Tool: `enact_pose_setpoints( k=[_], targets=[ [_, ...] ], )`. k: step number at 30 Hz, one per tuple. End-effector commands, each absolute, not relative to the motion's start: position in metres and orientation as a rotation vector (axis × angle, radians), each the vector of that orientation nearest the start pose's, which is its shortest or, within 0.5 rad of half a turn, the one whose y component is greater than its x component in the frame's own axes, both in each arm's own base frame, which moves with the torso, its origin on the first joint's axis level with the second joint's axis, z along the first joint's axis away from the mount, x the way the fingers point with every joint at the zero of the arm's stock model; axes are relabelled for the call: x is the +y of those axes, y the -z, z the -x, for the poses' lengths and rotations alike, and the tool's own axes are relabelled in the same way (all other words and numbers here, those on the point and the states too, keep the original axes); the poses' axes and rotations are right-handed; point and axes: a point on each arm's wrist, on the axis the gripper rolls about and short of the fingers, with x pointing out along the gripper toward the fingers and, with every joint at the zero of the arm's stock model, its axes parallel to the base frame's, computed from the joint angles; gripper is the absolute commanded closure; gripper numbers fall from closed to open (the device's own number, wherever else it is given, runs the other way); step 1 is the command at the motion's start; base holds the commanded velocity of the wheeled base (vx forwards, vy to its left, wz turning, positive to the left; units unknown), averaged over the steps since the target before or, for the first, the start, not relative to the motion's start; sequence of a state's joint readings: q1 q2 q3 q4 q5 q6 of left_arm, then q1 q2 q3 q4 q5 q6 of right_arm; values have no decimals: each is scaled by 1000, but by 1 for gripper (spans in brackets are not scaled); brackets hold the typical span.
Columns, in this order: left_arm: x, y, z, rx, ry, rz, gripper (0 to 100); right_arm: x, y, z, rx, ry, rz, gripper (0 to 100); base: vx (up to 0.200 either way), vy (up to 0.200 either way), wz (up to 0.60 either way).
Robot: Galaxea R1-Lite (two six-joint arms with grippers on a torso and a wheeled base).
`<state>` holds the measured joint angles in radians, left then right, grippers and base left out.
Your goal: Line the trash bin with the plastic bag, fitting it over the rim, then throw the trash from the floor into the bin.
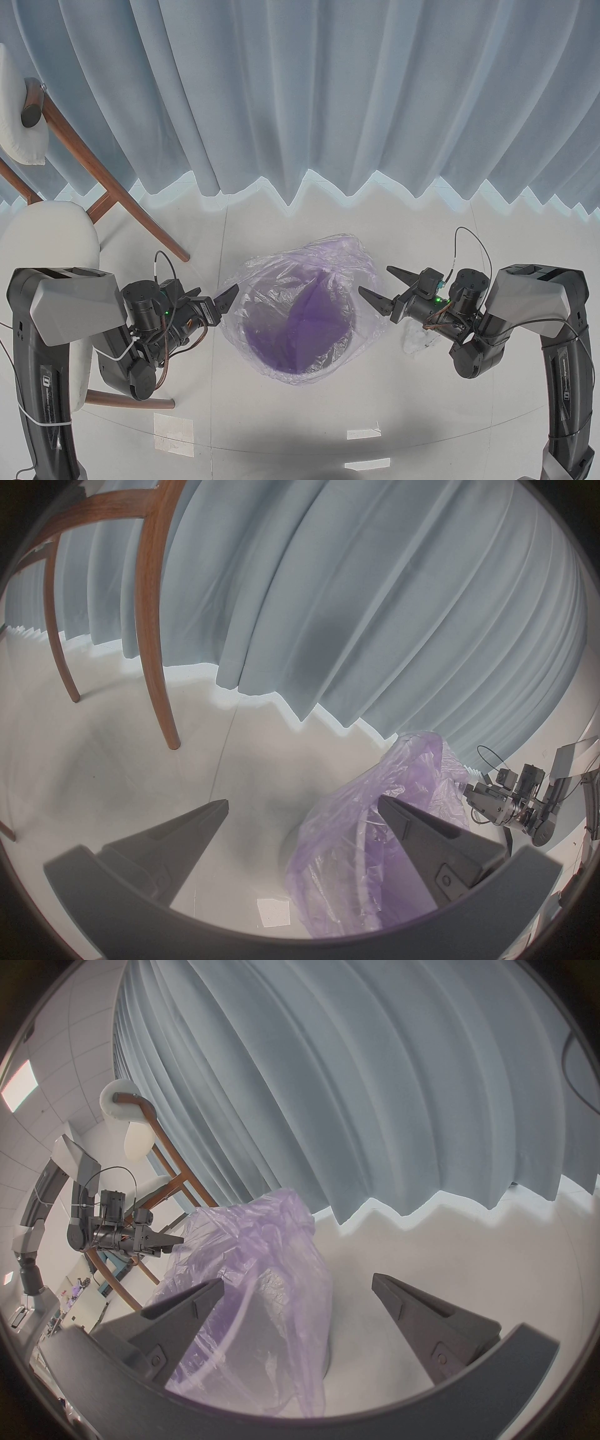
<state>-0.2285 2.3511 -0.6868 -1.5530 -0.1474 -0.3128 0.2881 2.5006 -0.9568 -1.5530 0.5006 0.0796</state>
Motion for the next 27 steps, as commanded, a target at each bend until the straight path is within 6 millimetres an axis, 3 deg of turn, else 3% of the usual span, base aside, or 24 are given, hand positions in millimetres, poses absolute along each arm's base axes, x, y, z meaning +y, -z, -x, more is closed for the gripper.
enact_pose_setpoints(
  k=[1, 9, 10, 19, 27],
  targets=[
    [-86, -15, -364, 178, 347, 303, 0, 139, -4, -399, 16, -812, -75, 0, 0, 0, 0],
    [-86, -16, -366, 167, 343, 305, 0, 148, -10, -420, -63, -809, -78, 0, 0, 0, 0],
    [-86, -16, -366, 167, 343, 305, 0, 148, -10, -420, -63, -809, -78, 100, 0, 0, 0],
    [-84, -17, -368, 162, 339, 310, 0, 145, -18, -429, -30, -789, -220, 100, 0, 0, 0],
    [-85, 0, -373, 192, 329, 306, 0, 153, -14, -453, 87, -731, -387, 100, 0, 0, 0]
  ],
)
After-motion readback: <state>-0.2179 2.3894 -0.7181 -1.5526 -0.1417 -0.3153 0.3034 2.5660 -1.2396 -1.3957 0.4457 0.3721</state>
